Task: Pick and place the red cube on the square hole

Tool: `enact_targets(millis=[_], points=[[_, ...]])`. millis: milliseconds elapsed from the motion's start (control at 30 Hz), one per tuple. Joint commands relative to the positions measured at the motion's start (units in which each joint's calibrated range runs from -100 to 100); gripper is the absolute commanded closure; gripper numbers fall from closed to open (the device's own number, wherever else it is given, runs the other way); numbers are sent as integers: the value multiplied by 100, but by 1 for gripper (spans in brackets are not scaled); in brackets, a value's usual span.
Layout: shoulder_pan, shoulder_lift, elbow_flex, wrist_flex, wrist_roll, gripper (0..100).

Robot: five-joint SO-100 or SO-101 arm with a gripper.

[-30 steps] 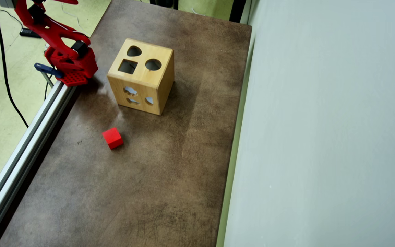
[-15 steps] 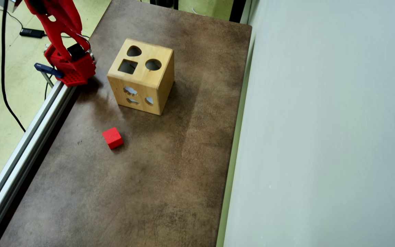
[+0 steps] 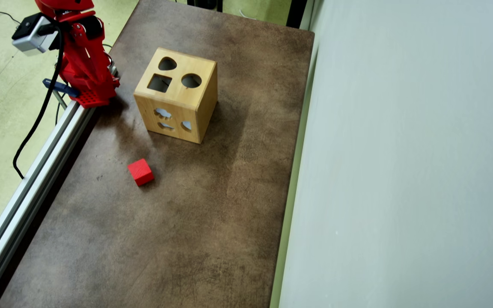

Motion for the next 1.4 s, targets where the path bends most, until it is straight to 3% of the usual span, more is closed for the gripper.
enact_targets(millis=[0, 433, 633, 1367], points=[[160, 441, -130, -31, -20, 97], [227, 1876, -121, -31, -1084, 97], [227, 2504, -193, -31, -1065, 97], [264, 2411, -201, 1, -1040, 96]])
